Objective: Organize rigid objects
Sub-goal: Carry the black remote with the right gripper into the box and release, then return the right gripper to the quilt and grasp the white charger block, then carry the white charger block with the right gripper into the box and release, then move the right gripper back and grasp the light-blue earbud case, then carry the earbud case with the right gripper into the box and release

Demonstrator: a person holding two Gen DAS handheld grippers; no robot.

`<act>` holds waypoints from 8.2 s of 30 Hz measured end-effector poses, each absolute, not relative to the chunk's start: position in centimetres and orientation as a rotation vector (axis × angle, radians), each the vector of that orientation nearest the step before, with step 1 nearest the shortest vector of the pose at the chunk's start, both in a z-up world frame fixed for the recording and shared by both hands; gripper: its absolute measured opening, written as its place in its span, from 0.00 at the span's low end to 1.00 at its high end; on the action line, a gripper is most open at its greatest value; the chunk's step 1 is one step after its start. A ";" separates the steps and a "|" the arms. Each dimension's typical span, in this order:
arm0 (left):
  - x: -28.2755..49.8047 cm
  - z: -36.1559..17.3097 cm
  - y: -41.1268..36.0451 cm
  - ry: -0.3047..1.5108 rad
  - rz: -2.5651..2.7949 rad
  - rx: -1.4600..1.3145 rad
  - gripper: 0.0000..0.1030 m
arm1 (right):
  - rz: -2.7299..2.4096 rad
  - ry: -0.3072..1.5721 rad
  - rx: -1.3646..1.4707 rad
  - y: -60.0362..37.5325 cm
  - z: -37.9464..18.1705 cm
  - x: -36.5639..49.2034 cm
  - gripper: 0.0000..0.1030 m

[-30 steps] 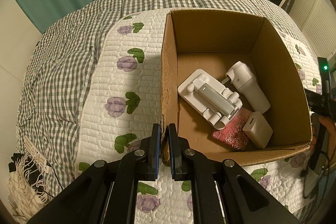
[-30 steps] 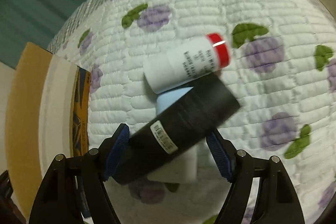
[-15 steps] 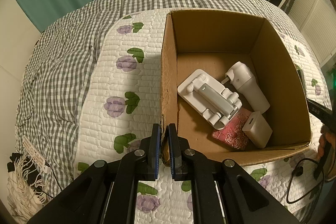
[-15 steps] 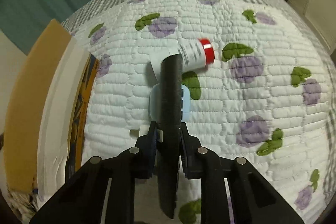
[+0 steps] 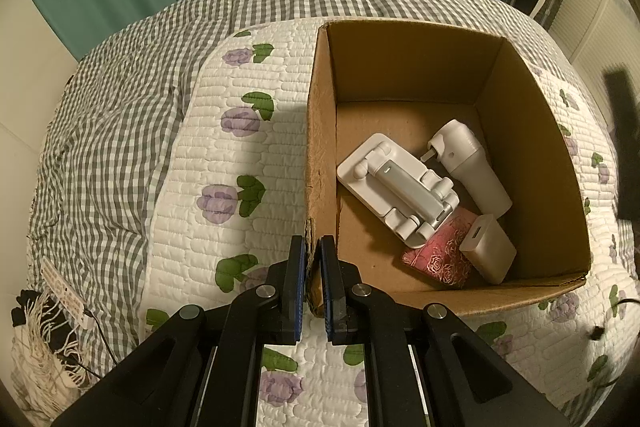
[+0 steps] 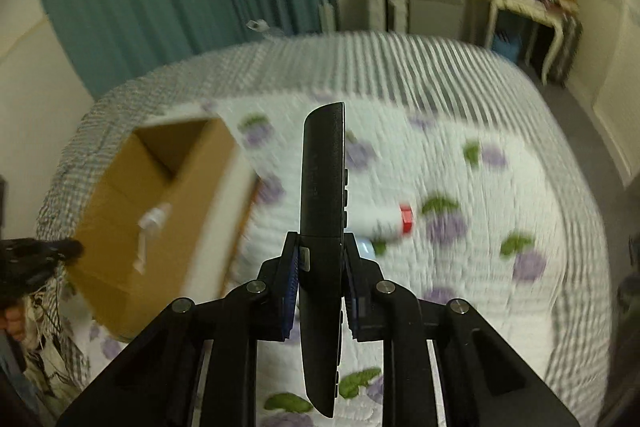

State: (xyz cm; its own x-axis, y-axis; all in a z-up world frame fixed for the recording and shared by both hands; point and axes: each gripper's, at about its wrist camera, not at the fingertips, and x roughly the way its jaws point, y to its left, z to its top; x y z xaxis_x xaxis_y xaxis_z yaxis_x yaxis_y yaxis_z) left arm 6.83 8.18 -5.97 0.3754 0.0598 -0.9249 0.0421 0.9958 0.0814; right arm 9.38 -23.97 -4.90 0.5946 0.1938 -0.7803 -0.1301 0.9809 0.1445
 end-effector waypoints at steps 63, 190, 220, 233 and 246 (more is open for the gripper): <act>6.9 -6.0 8.4 1.191 0.004 0.095 0.07 | 0.054 0.895 -0.055 -27.2 -7.3 9.7 0.80; 6.9 -6.0 7.8 1.205 0.022 0.115 0.07 | 0.089 1.190 0.158 -26.4 -20.8 14.3 0.59; 7.0 -5.9 8.2 1.197 0.003 0.083 0.07 | 0.175 0.816 0.002 -24.2 -1.6 9.1 0.49; 7.0 -6.0 8.3 1.196 0.000 0.080 0.07 | 0.406 0.687 -0.099 -12.9 5.3 9.8 0.49; 7.0 -6.0 8.5 1.193 -0.017 0.069 0.07 | 0.509 0.905 -0.159 -4.7 -4.3 11.8 0.48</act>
